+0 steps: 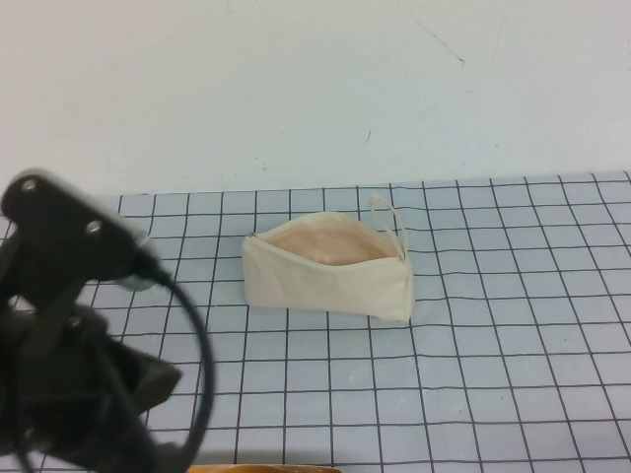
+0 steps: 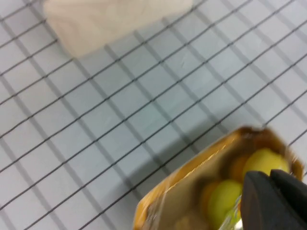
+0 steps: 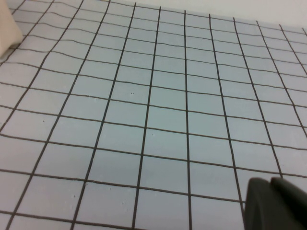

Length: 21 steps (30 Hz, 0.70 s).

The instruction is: Put eraser into pencil case

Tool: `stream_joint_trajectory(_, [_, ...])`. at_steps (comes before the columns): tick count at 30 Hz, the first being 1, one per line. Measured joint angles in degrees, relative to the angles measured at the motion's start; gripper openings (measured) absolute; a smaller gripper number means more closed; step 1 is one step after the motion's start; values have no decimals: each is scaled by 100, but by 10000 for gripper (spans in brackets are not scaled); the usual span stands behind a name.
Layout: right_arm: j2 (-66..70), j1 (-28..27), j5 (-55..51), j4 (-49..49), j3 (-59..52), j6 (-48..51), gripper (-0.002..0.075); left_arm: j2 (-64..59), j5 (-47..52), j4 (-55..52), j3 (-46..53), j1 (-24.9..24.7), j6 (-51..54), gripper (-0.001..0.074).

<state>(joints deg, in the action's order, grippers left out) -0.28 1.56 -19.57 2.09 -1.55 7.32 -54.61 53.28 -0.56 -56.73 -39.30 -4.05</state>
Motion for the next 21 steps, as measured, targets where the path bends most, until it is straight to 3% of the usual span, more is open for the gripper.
stream_joint_trajectory(6, [0,0,0,0,0,0,-1,771,169,-391,386,0,-2,-1])
stream_joint_trajectory(11, [0,0,0,0,0,0,-1,1580,-923,-446,1405,138,78,-1])
stream_joint_trajectory(14, [0,0,0,0,0,0,-1,2118,-1981,-449,2216,640,70,-1])
stream_joint_trajectory(21, [0,0,0,0,0,0,-1,3430,-4052,-449,3862,2354,81,-1])
